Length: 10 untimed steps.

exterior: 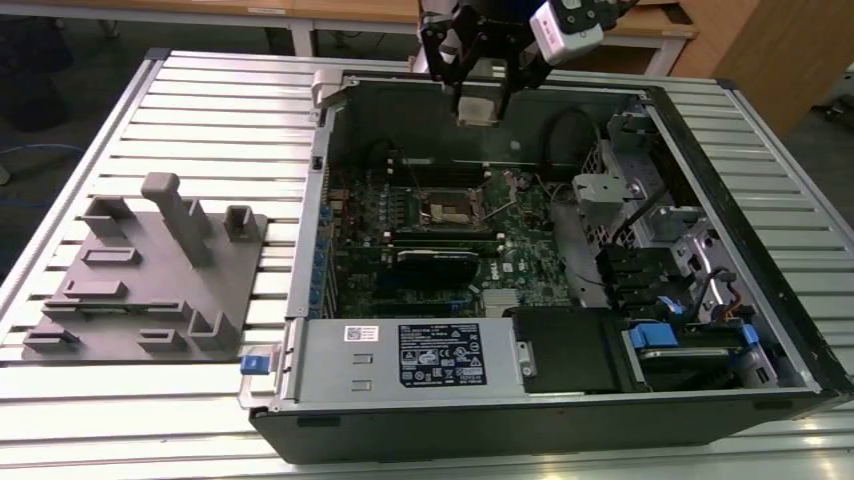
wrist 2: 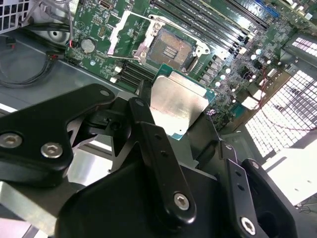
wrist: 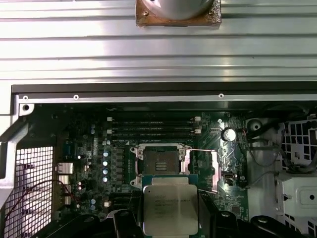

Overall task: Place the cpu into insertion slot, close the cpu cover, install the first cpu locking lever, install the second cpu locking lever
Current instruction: 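Place the cpu into insertion slot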

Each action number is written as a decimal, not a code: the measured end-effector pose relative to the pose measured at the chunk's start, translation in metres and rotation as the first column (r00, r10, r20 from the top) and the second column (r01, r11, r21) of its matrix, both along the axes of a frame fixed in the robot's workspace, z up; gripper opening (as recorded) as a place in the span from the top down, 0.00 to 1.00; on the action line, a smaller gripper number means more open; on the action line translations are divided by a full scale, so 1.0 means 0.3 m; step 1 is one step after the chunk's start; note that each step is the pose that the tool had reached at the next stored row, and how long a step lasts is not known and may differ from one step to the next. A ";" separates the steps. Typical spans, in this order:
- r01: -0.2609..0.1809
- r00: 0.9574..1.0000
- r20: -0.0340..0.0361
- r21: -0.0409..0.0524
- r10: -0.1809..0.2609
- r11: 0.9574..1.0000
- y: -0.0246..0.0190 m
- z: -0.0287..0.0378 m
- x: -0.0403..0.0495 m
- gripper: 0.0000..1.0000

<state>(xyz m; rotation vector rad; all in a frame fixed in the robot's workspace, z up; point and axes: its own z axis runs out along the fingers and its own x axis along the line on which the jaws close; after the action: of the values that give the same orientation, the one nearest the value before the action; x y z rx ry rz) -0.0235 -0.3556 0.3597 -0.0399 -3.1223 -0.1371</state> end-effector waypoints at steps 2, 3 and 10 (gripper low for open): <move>0.000 1.000 0.000 0.000 0.000 1.000 0.000 -0.001 0.000 0.46; 0.000 1.000 0.000 0.000 0.000 1.000 0.000 -0.002 0.000 0.46; 0.000 1.000 0.000 0.000 0.000 1.000 0.000 -0.012 0.000 0.46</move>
<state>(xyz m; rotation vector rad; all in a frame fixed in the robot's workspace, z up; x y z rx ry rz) -0.0236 -0.3557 0.3561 -0.0399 -3.1227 -0.1372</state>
